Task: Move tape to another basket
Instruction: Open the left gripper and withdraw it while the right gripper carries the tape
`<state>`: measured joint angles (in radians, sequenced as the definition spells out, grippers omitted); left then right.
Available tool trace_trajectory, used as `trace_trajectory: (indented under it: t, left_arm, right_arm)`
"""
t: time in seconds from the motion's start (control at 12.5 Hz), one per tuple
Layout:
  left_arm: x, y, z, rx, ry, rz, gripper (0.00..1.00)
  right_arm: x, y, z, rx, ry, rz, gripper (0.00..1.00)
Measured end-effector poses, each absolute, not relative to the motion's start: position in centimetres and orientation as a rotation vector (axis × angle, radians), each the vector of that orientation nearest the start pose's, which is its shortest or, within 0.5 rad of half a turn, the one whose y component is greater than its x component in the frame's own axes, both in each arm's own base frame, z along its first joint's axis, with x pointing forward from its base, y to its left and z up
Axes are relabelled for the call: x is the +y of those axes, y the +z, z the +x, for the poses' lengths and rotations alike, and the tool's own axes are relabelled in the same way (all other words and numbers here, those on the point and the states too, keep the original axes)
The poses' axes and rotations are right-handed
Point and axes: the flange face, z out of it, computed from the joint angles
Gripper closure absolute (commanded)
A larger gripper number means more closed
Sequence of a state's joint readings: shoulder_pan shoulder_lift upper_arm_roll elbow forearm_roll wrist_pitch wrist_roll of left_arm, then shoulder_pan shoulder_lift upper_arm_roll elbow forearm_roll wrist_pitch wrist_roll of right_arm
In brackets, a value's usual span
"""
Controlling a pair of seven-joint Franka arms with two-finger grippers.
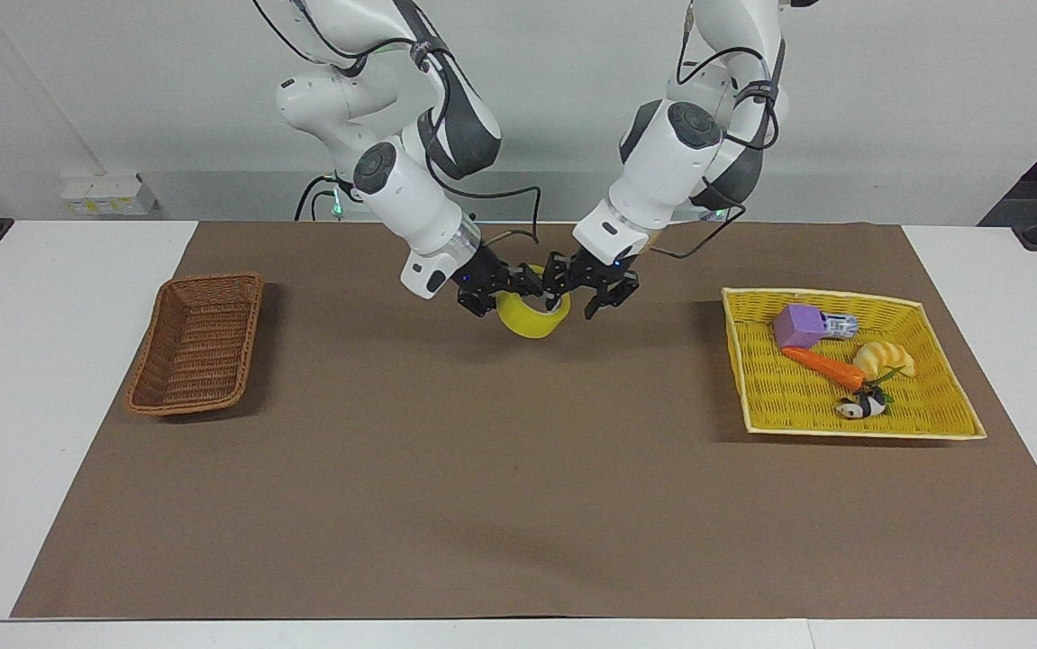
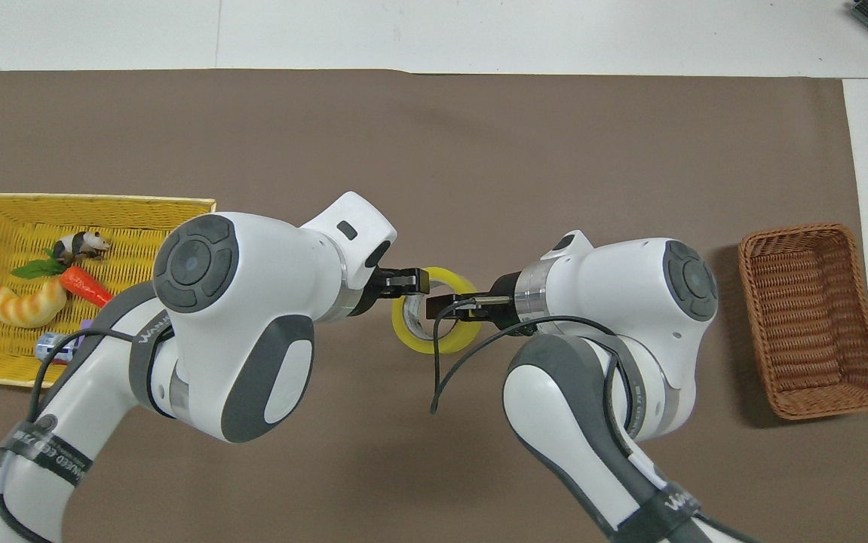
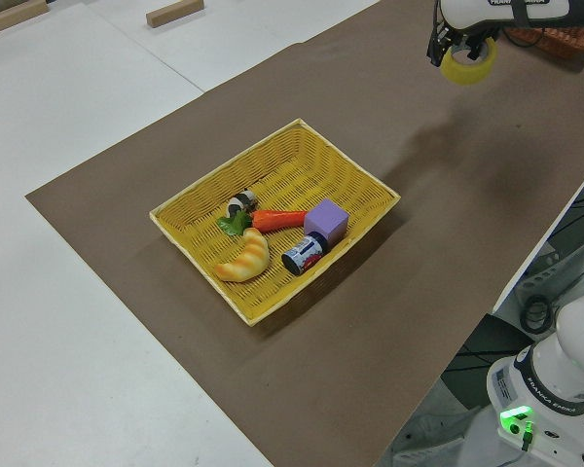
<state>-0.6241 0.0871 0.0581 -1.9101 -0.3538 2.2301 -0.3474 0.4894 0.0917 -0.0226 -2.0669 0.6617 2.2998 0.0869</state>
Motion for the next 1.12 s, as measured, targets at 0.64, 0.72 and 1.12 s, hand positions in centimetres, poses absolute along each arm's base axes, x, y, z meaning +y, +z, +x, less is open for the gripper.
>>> trace_trajectory:
  t: [0.64, 0.72, 1.12]
  left_arm:
    - [-20.8, 49.7, 55.5, 0.349, -0.316, -3.246, 0.00]
    - [-18.8, 50.2, 56.4, 0.403, -0.345, -3.221, 0.00]
    - [-13.5, 58.6, 57.8, 0.517, -0.325, -3.083, 0.00]
  right_arm:
    - [20.3, 40.5, 53.5, 0.046, 0.086, -2.879, 1.00]
    - [18.1, 41.2, 54.2, 0.051, 0.113, -2.919, 1.00]
    - [8.5, 47.1, 56.5, 0.062, 0.208, -2.978, 1.00]
